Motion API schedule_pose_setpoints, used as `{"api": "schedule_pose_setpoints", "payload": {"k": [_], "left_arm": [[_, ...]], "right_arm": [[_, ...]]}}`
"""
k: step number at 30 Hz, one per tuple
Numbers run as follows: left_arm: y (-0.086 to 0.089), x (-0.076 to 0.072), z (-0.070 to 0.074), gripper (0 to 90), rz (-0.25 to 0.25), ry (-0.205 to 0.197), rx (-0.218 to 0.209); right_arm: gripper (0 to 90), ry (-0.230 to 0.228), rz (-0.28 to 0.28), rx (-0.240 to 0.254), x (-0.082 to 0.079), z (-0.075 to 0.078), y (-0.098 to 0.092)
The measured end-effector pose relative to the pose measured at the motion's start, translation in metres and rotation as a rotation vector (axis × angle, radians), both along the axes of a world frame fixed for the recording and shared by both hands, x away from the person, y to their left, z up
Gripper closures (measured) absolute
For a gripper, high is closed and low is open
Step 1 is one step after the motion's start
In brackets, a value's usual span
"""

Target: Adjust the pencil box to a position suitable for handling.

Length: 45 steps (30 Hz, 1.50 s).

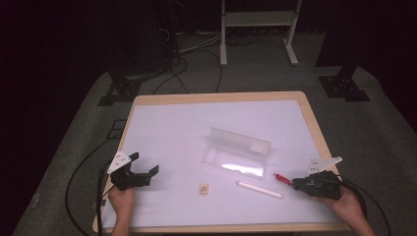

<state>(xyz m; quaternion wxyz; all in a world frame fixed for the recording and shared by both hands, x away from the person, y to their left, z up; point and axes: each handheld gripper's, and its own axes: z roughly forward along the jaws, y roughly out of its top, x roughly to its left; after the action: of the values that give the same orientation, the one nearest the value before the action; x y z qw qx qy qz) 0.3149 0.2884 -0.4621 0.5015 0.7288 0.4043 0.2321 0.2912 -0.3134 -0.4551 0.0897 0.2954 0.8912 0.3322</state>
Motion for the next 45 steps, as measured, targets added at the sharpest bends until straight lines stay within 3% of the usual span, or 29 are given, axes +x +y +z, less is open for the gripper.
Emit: {"api": "schedule_pose_setpoints", "payload": {"k": [18,45], "left_arm": [[0.001,0.000,0.000,0.0,-0.002,0.000,-0.003],[0.001,0.000,0.000,0.0,-0.003,-0.001,-0.002]], "right_arm": [[78.9,-0.054,0.059,0.016,0.010,0.031,0.022],[78.9,-0.077,0.122,-0.010,0.035,0.054,0.058]]}}
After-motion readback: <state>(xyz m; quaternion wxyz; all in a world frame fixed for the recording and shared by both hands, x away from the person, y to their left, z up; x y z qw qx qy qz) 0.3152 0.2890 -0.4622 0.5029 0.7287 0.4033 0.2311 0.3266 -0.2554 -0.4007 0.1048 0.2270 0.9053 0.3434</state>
